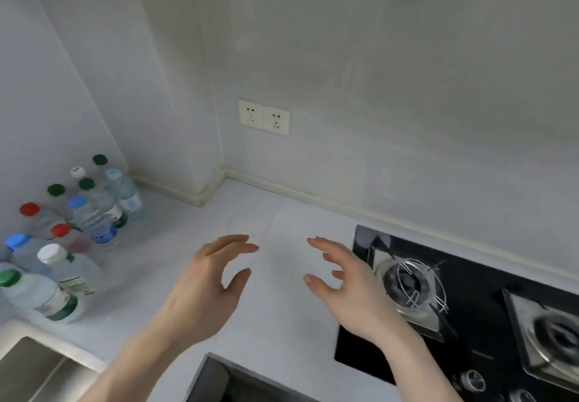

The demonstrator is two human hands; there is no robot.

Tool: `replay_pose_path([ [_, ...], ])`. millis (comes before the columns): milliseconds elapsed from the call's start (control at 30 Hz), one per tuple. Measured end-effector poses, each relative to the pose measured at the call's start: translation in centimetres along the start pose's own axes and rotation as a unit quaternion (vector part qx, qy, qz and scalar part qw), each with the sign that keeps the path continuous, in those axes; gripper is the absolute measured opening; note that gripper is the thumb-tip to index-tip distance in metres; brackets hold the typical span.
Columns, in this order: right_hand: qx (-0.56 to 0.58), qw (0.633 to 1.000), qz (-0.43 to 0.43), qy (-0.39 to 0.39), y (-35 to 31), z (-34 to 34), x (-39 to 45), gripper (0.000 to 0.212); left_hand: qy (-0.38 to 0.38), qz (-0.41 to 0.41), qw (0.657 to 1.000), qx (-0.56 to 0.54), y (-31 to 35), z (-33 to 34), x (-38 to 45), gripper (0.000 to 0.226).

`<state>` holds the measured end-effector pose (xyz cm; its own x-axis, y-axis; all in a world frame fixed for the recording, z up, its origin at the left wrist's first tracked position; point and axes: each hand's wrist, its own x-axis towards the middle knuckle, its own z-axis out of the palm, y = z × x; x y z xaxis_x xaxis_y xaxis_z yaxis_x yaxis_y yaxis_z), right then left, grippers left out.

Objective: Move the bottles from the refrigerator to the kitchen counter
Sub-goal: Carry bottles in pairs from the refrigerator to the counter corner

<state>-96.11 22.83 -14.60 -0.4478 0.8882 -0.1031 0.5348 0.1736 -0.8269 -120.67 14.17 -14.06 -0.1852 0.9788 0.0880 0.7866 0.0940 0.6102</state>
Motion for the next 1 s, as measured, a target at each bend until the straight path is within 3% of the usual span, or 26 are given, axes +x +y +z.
replay_pose_path([
  [233, -0.006, 0.995, 0.063, 0.076, 5.0, -5.9, -7.1, 0.059, -0.074, 0.074, 0.994, -0.018, 6.8, 6.7, 0.6, 0.039],
  [433, 0.036, 0.973, 0.133, 0.182, 8.6, -9.3, -14.1, 0.061, -0.176, 0.179, 0.968, -0.014, 11.8, 11.5, 1.9, 0.041],
  [667, 0.043, 0.902, 0.238, 0.358, 10.2, -10.5, -22.7, 0.059, -0.292, 0.336, 0.895, -0.038, 18.4, 17.7, 4.6, 0.041],
  [1000, 0.011, 0.784, 0.345, 0.516, 8.6, -9.3, -34.3, 0.056, -0.378, 0.489, 0.783, -0.066, 28.0, 22.9, 0.0, 0.036],
])
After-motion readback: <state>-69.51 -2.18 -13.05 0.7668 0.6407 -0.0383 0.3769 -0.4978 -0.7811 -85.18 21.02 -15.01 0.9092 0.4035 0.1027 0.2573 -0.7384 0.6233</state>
